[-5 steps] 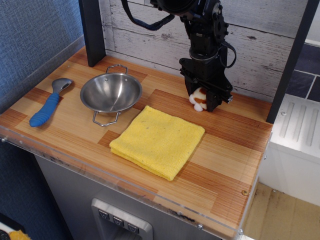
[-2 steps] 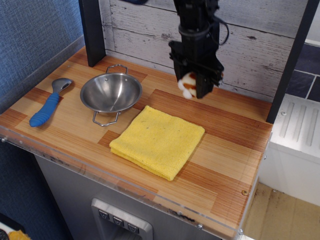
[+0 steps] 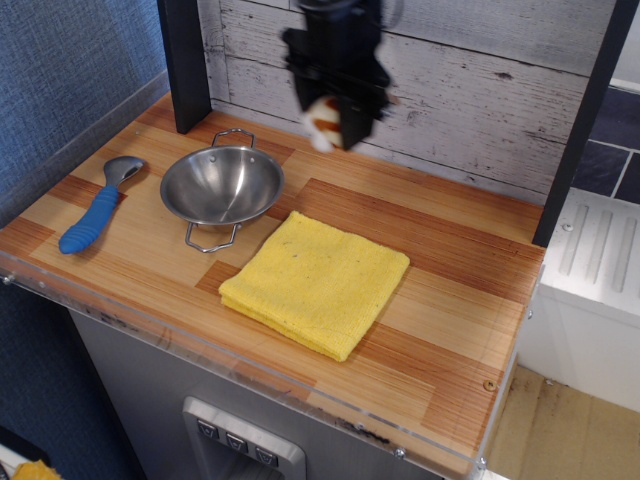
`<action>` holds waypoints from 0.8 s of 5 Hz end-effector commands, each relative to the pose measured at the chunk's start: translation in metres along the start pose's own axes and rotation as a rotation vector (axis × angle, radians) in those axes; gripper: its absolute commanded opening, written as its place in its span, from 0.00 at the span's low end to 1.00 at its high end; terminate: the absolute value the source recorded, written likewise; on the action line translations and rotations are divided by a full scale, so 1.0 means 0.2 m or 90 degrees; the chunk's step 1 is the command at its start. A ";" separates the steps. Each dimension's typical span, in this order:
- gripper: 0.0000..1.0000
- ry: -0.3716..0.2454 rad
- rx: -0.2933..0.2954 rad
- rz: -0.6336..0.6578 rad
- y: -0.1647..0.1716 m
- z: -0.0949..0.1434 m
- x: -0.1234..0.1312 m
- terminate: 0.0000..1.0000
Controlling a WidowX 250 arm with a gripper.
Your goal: Place the shrimp in the wok.
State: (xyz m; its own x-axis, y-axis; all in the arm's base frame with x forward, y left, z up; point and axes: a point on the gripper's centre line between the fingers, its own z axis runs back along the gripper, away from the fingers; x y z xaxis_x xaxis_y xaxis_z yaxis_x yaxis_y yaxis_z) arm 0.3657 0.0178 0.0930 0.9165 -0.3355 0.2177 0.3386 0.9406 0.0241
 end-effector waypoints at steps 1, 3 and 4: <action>0.00 -0.034 0.037 0.027 0.18 0.22 -0.20 0.00; 0.00 -0.027 0.046 0.044 0.27 0.17 -0.33 0.00; 0.00 -0.029 0.027 0.059 0.28 0.08 -0.36 0.00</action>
State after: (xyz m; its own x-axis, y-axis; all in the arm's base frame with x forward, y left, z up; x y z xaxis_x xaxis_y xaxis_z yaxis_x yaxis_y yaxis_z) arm 0.3176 0.0967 0.0784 0.9406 -0.2429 0.2372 0.2441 0.9694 0.0246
